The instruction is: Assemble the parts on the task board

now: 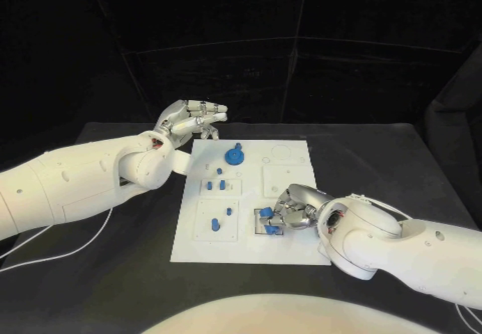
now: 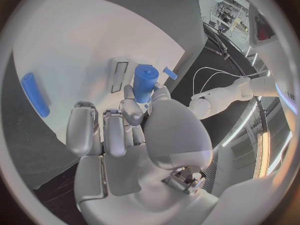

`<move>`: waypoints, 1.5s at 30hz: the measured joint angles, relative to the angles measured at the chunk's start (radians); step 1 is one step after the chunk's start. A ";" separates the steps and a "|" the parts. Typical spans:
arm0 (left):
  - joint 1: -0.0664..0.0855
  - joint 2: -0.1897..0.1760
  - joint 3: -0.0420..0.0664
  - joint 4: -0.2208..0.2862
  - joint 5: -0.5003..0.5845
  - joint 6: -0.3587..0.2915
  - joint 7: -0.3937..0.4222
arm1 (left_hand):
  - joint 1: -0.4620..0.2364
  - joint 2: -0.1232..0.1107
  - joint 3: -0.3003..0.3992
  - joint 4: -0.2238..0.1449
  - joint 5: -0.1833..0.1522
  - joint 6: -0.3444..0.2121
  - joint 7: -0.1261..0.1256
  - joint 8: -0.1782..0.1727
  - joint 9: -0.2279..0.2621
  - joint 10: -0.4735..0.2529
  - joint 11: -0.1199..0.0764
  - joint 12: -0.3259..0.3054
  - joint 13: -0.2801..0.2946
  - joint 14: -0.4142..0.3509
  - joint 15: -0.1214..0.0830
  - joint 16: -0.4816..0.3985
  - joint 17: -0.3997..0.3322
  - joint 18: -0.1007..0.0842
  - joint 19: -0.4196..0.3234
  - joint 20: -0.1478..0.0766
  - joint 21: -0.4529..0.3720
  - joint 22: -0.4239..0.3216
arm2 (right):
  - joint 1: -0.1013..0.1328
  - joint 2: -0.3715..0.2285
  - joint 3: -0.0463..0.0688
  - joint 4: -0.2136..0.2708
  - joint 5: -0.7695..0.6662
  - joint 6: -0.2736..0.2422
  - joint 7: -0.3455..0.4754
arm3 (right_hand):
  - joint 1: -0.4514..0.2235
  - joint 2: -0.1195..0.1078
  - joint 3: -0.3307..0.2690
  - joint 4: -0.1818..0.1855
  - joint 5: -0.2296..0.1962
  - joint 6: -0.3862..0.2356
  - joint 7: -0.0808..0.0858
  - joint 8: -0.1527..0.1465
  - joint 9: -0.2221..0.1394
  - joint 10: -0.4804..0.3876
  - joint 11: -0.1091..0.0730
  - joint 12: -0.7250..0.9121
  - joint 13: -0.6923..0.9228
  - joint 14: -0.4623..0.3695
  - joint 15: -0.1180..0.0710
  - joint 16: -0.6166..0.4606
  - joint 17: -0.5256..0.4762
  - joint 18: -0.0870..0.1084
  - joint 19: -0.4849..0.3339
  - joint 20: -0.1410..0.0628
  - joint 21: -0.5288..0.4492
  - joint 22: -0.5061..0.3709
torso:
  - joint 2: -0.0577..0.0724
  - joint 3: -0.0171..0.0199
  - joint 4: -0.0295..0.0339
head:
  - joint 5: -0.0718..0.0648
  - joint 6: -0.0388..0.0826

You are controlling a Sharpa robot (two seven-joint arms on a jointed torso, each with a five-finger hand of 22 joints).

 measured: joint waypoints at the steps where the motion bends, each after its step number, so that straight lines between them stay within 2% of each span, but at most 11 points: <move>1: 0.000 0.000 0.000 0.000 0.000 0.000 0.000 | 0.000 0.000 0.000 0.000 0.000 0.000 0.000 0.000 0.000 0.000 0.000 0.000 0.000 0.000 0.000 0.000 0.000 0.000 0.000 0.000 0.000 0.000 | 0.000 0.005 0.000 -0.005 0.004 0.000 -0.002 | 0.000 0.000 -0.004 0.001 0.000 0.002 -0.002 0.003 0.001 0.000 0.000 0.000 0.000 0.000 0.000 0.000 0.000 0.000 0.000 0.000 0.000 0.000 | 0.000 0.0000 0.0000 | 0.001 0.000; 6: 0.000 0.000 0.000 0.000 0.000 0.001 -0.001 | 0.000 0.000 0.000 0.000 0.000 0.000 0.000 0.000 0.000 0.000 0.000 0.000 0.000 0.000 0.000 0.000 0.000 0.000 0.000 0.000 0.000 0.000 | 0.000 0.023 0.000 -0.021 0.016 0.000 -0.010 | -0.019 0.002 -0.012 0.000 -0.017 0.014 -0.014 0.004 0.005 0.004 -0.004 -0.006 0.000 0.004 -0.004 0.000 0.000 0.000 0.000 0.000 0.000 0.000 | 0.000 0.0000 0.0000 | 0.002 0.001; 14: 0.000 0.001 0.000 0.000 0.000 0.002 -0.002 | 0.000 0.000 0.000 0.000 0.000 0.000 0.000 0.000 0.000 0.000 0.000 0.000 0.000 0.000 0.000 0.000 0.000 0.000 0.000 0.000 0.000 0.000 | 0.000 0.042 0.000 -0.026 0.023 0.001 -0.015 | -0.041 0.006 -0.043 -0.002 -0.091 0.026 -0.026 0.012 0.016 0.004 -0.004 -0.018 0.000 0.000 -0.007 0.000 -0.001 0.000 0.000 0.000 0.000 0.000 | 0.000 0.0012 -0.0024 | 0.006 0.000; 16: 0.000 0.002 0.000 0.000 0.000 0.003 -0.002 | 0.000 0.000 0.000 0.000 0.000 0.000 0.000 0.000 0.000 0.000 0.000 0.000 0.000 0.000 0.000 0.000 0.000 0.000 0.000 0.000 0.000 0.000 | 0.000 0.044 0.000 -0.027 0.023 0.002 -0.016 | -0.056 0.008 -0.053 -0.001 -0.134 0.028 -0.027 0.015 0.021 0.004 -0.004 -0.020 0.000 0.000 -0.007 0.000 -0.002 0.000 0.000 0.000 0.000 0.000 | 0.000 0.0012 -0.0024 | 0.006 0.000; 19: 0.000 0.002 0.000 0.000 0.000 0.003 -0.002 | 0.000 0.000 0.000 0.000 0.000 0.000 0.000 0.000 0.000 0.000 0.000 0.000 0.000 0.000 0.000 0.000 0.000 0.000 0.000 0.000 0.000 0.000 | 0.000 0.045 0.000 -0.031 0.019 0.002 -0.018 | -0.092 0.003 -0.073 0.000 -0.235 0.022 -0.022 0.018 0.025 0.004 -0.004 -0.033 -0.002 0.000 -0.007 0.000 -0.006 0.000 0.000 0.000 0.000 0.000 | 0.000 0.0013 -0.0027 | 0.006 0.000; 23: 0.000 0.002 0.000 0.000 0.000 0.004 -0.003 | 0.000 0.000 0.000 0.000 0.000 0.000 0.000 0.000 0.000 0.000 0.000 0.000 0.000 0.000 0.000 0.000 0.000 0.000 0.000 0.000 0.000 0.000 | 0.000 0.044 0.000 -0.036 0.012 0.000 -0.019 | -0.148 -0.043 -0.064 0.004 -0.347 0.011 -0.011 0.014 0.029 -0.006 -0.002 -0.074 -0.029 0.000 -0.007 -0.012 -0.025 0.000 0.000 0.000 0.000 -0.003 | 0.000 0.0013 -0.0030 | 0.006 0.000; 25: 0.000 0.002 0.000 0.000 0.000 0.004 -0.003 | 0.000 0.000 0.000 0.000 0.000 0.000 0.000 0.000 0.000 0.000 0.000 0.000 0.000 0.000 0.000 0.000 0.000 0.000 0.000 0.000 0.000 0.000 | 0.000 0.043 0.000 -0.038 0.008 0.000 -0.020 | -0.183 -0.078 -0.025 0.005 -0.369 -0.001 -0.010 0.011 0.032 -0.021 0.002 -0.101 -0.047 0.000 -0.007 -0.020 -0.033 0.000 0.000 0.000 0.000 -0.008 | 0.000 0.0013 -0.0032 | 0.006 0.000; 28: 0.000 0.002 0.000 0.000 0.000 0.004 -0.003 | 0.000 0.000 0.000 0.000 0.000 0.000 0.000 0.000 0.000 0.000 0.000 0.000 0.000 0.000 0.000 0.000 0.000 0.000 0.000 0.000 0.000 0.000 | 0.000 0.041 0.000 -0.040 -0.002 -0.001 -0.022 | -0.213 -0.108 0.005 0.005 -0.374 -0.006 -0.005 0.011 0.034 -0.031 0.006 -0.132 -0.070 0.000 -0.007 -0.025 -0.041 0.000 0.000 0.000 -0.004 -0.013 | 0.000 0.0013 -0.0033 | 0.006 0.000; 34: 0.000 0.001 0.000 0.000 0.000 0.004 -0.004 | 0.000 0.000 0.000 0.000 0.000 0.000 0.000 0.000 0.000 0.000 0.000 0.000 0.000 0.000 0.000 0.000 0.000 0.000 0.000 0.000 0.000 0.000 | 0.000 0.037 0.000 -0.038 -0.026 0.001 -0.026 | -0.213 -0.118 0.036 0.003 -0.373 -0.010 -0.008 0.011 0.036 -0.040 0.007 -0.152 -0.086 0.000 -0.007 -0.025 -0.043 0.000 -0.004 0.004 -0.006 -0.016 | 0.000 0.0019 -0.0033 | 0.005 0.000; 40: 0.000 0.001 0.000 0.000 0.000 0.005 -0.005 | 0.000 0.000 0.000 0.000 0.000 0.000 0.000 0.000 0.000 0.000 0.000 0.000 0.000 0.000 0.000 0.000 0.000 0.000 0.000 0.000 0.000 0.000 | 0.000 0.030 0.000 -0.029 -0.046 0.008 -0.024 | -0.074 -0.102 0.063 -0.016 -0.304 -0.013 -0.004 0.011 0.044 -0.040 0.007 -0.159 -0.086 0.000 -0.007 -0.031 -0.044 0.000 -0.004 0.004 -0.006 -0.016 | 0.000 0.0025 -0.0033 | 0.004 0.000; 45: 0.000 0.000 0.000 0.000 0.000 0.005 -0.005 | 0.000 0.000 0.000 0.000 0.000 0.000 0.000 0.000 0.000 0.000 0.000 0.000 0.000 0.000 0.000 0.000 0.000 0.000 0.000 0.000 0.000 0.000 | 0.000 0.022 0.000 -0.019 -0.060 0.019 -0.017 | -0.003 -0.093 0.061 -0.042 -0.287 -0.016 -0.007 0.011 0.049 -0.040 0.007 -0.159 -0.086 0.000 -0.007 -0.031 -0.041 0.000 -0.004 0.004 -0.006 -0.011 | 0.000 0.0025 -0.0035 | 0.004 0.000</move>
